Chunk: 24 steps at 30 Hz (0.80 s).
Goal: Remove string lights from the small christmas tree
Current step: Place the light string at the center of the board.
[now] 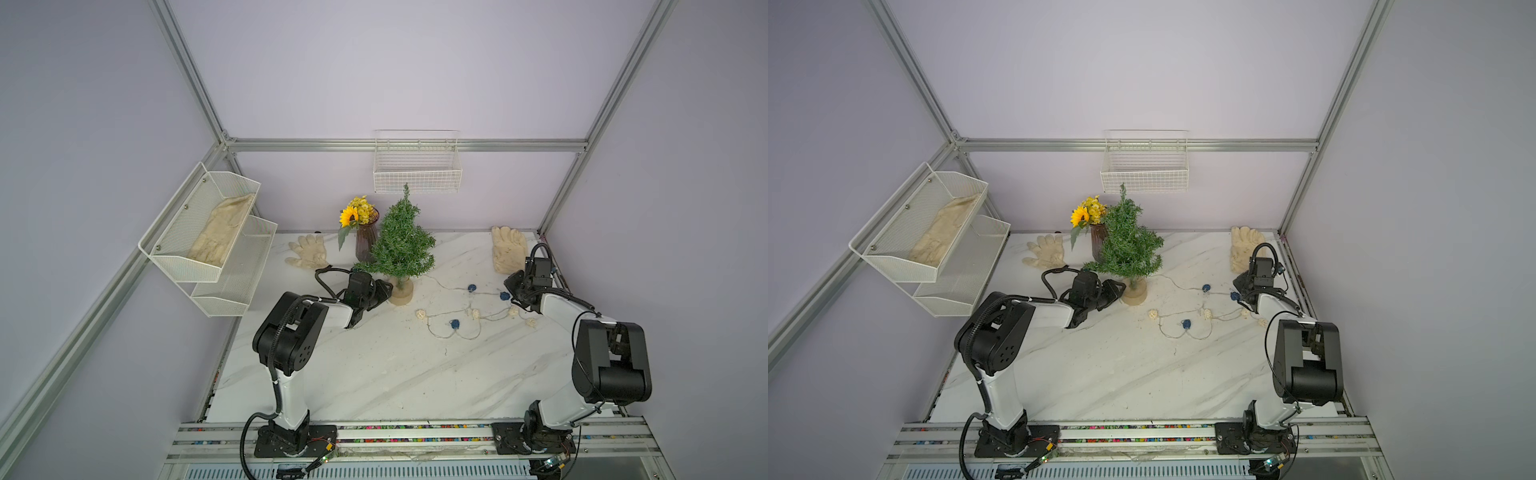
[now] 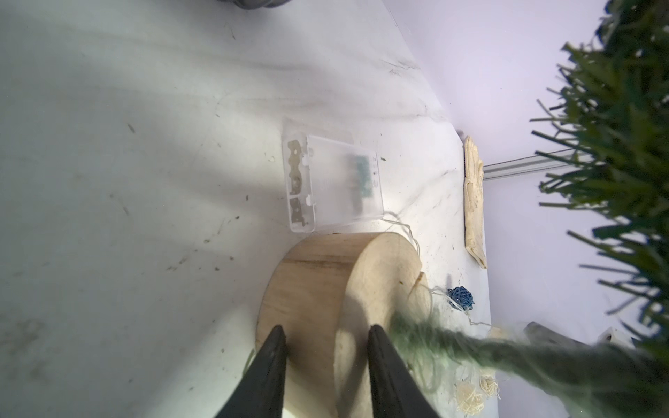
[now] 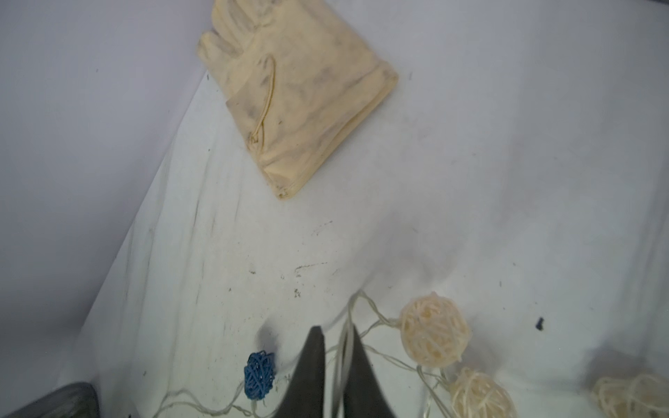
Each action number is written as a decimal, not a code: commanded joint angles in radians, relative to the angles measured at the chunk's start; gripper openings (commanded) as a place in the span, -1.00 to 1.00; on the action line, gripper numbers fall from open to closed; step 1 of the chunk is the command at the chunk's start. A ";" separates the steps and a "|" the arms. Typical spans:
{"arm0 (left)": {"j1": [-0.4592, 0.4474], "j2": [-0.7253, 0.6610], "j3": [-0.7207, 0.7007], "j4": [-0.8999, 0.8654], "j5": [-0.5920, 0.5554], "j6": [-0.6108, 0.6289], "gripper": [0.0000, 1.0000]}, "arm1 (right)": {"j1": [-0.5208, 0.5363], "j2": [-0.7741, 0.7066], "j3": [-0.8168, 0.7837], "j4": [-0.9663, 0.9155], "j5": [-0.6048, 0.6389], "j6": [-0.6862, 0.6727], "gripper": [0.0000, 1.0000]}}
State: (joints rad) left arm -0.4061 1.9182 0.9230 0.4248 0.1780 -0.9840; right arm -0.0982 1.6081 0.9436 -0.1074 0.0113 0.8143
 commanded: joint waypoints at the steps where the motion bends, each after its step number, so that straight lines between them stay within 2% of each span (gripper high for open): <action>1: 0.015 0.033 -0.011 -0.155 -0.037 0.025 -0.27 | 0.003 0.072 0.049 0.035 -0.176 0.019 -0.24; 3: 0.015 0.032 -0.011 -0.154 -0.035 0.022 -0.27 | 0.013 0.122 0.087 0.029 -0.218 0.077 -0.17; 7: 0.015 0.023 -0.013 -0.156 -0.043 0.022 -0.27 | 0.052 0.234 0.217 -0.129 -0.259 0.192 -0.11; 11: 0.015 0.029 -0.009 -0.156 -0.042 0.024 -0.27 | 0.136 0.336 0.377 -0.344 -0.200 0.247 -0.10; 16: 0.016 0.037 -0.007 -0.151 -0.037 0.018 -0.27 | 0.225 0.378 0.440 -0.387 -0.153 0.295 -0.09; 21: 0.016 0.035 -0.012 -0.146 -0.037 0.018 -0.27 | 0.297 0.421 0.535 -0.410 -0.026 0.154 -0.02; 24: 0.018 0.035 -0.009 -0.145 -0.035 0.015 -0.27 | 0.307 0.442 0.528 -0.377 -0.060 0.067 0.07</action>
State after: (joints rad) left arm -0.4049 1.9182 0.9230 0.4259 0.1791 -0.9844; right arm 0.2050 2.0243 1.4639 -0.4641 -0.0807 0.9672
